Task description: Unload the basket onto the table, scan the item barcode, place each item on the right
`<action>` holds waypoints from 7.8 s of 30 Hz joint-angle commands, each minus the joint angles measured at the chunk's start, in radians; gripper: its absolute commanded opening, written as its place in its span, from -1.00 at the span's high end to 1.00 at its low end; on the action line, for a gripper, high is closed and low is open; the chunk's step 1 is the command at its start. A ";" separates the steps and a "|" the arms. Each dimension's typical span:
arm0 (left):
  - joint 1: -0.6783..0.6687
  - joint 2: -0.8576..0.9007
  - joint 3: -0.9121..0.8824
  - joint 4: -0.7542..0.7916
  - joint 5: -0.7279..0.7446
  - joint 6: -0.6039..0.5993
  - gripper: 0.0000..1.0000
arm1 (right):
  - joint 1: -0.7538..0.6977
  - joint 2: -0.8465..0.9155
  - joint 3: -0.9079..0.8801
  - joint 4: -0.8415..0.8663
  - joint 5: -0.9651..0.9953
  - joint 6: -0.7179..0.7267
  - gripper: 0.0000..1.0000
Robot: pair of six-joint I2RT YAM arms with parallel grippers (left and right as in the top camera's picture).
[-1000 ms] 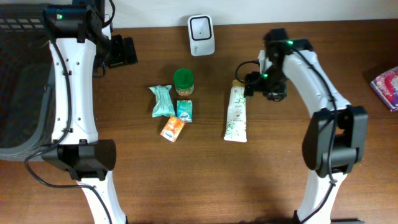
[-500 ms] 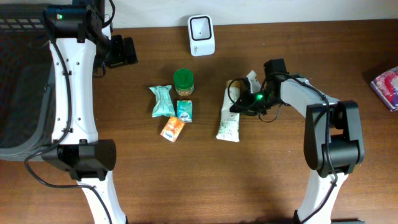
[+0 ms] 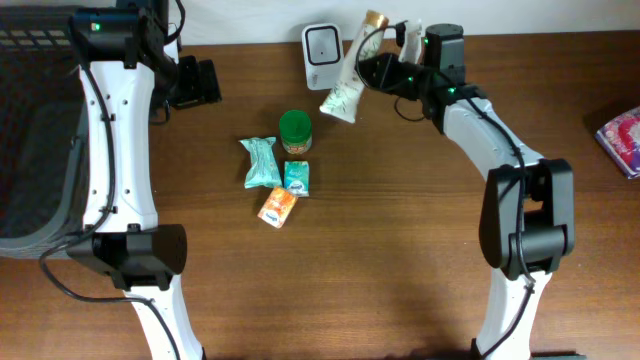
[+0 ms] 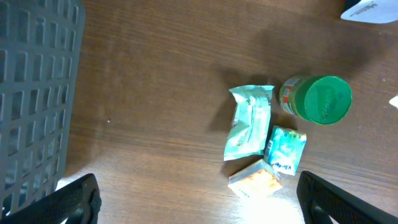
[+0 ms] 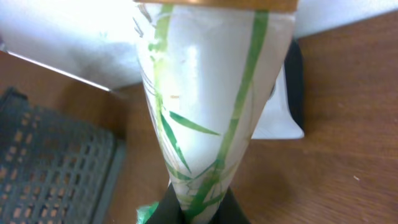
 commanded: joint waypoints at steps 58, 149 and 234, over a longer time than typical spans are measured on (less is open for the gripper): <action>-0.006 -0.017 0.006 -0.001 -0.006 0.012 -0.98 | -0.826 0.038 0.317 -0.999 0.622 -0.863 0.20; -0.004 -0.017 0.006 -0.001 -0.006 0.012 -0.98 | 0.023 0.087 0.043 -1.149 0.101 -0.616 -0.22; -0.007 -0.017 0.006 -0.001 -0.006 0.012 -0.98 | -0.119 0.089 0.247 -1.715 -0.602 -1.348 0.92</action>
